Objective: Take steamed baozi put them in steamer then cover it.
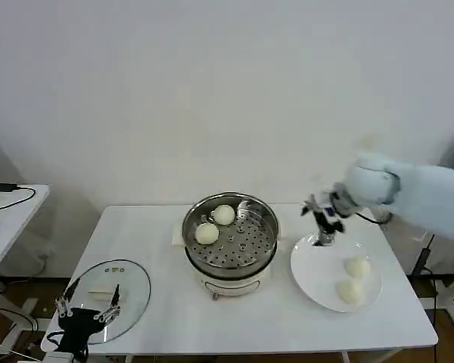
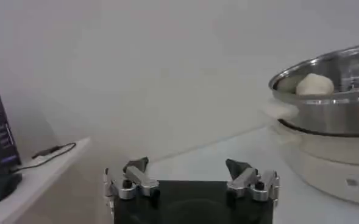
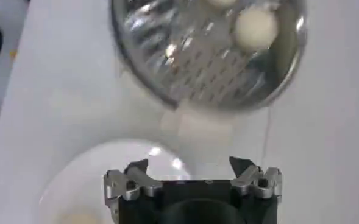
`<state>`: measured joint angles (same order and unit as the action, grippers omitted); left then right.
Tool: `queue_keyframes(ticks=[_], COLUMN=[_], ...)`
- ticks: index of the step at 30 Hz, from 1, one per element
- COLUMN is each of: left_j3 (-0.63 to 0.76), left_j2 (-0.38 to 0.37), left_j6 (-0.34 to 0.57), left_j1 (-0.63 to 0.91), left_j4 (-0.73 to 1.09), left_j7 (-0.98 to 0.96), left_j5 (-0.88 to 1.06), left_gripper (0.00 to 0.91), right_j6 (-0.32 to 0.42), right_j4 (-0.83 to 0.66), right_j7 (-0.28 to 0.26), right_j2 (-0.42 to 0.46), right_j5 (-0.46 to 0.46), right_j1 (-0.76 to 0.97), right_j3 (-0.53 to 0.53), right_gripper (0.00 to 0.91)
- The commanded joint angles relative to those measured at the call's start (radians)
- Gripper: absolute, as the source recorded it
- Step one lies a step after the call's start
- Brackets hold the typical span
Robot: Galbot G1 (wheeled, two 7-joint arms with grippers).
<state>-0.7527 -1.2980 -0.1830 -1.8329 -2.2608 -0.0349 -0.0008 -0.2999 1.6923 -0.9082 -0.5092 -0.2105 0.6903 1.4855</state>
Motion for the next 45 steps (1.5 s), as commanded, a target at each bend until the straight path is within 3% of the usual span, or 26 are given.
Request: queue_keyframes(ticks=[1,6,8,15,20,40,45], left_j3=[0.013,0.029,0.033,0.035,0.029,0.009,0.009], left_j2=[0.001,-0.002,-0.003,-0.005,-0.008,-0.016,-0.015], left_j6=[0.001,0.002,0.002,0.001,0.002,0.001,0.0], left_j1=[0.002,0.001,-0.001,-0.005,-0.017,-0.016,-0.013], left_j4=[0.009,0.021,0.023,0.016,0.016,0.025,0.027], left_j7=[0.0,0.0,0.0,0.0,-0.001,-0.001,-0.001], left_j5=[0.005,0.019,0.023,0.036,0.042,0.04,0.039], left_gripper=[0.907,0.907,0.907,0.907,0.907,0.907,0.907], right_j6=[0.121,0.138,0.142,0.128,0.122,0.075,0.062], right_j4=[0.074,0.056,0.036,-0.046,-0.088,-0.22,-0.223], right_j7=[-0.06,-0.058,-0.052,-0.035,-0.034,-0.049,-0.055], right_j2=[0.271,0.309,0.31,0.232,0.167,0.071,0.065], right_j5=[0.242,0.29,0.303,0.313,0.308,0.282,0.275], right_j1=[-0.14,-0.308,-0.406,-0.711,-0.743,-0.74,-0.742], right_j3=[-0.042,-0.141,-0.238,-0.504,-0.536,-0.531,-0.532], right_gripper=[0.907,0.907,0.907,0.907,0.907,0.907,0.836])
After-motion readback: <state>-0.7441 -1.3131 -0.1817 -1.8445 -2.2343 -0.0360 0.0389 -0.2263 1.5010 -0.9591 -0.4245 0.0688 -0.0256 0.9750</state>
